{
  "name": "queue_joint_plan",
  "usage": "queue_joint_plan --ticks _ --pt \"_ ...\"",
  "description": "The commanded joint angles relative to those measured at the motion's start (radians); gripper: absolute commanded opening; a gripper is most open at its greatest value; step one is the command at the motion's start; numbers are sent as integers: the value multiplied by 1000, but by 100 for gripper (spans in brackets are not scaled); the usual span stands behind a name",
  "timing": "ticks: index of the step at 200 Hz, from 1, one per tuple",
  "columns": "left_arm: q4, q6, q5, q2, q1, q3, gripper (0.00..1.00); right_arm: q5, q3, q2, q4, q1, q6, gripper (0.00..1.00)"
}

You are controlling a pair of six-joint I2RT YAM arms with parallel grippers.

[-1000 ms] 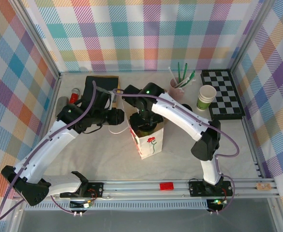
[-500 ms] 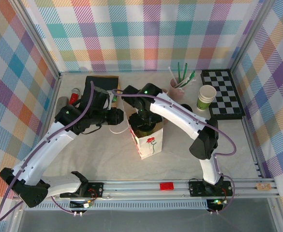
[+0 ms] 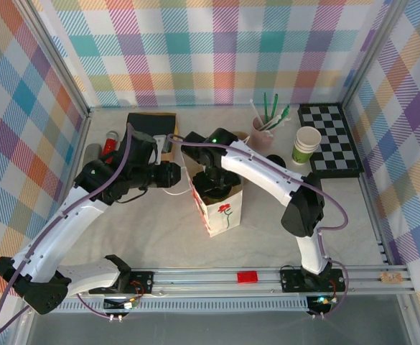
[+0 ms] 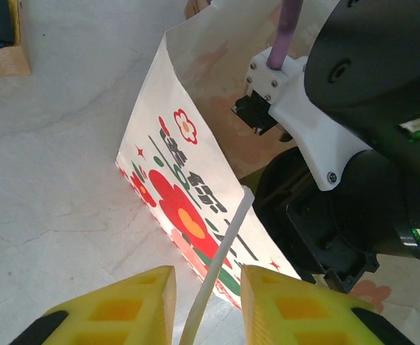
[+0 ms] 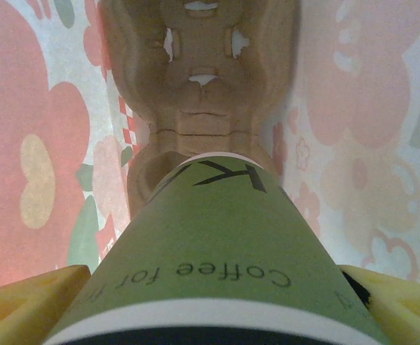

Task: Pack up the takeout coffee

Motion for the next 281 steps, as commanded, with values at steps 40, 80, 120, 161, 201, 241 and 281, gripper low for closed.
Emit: queue_joint_plan --ticks 40,80,120,161,201,241,281 --pt "-4 -14 6 -26 6 -1 29 -9 -46 -43 23 -2 9 50" --pt "-10 -12 -7 -21 7 -3 29 -3 -59 -48 24 -4 15 50" --pt "-20 -9 -28 -23 7 6 29 -5 -81 -68 27 -3 23 50" --pt "-26 -4 -40 -20 7 17 29 -11 -114 -84 45 -4 33 49" --pt "-32 -3 -52 -20 7 20 29 -18 -129 -85 55 -3 35 49" --pt "-29 -3 -57 -11 7 21 32 -20 -135 -93 46 10 42 49" --pt "-36 6 -74 -7 7 50 37 -14 -138 -110 39 21 53 49"
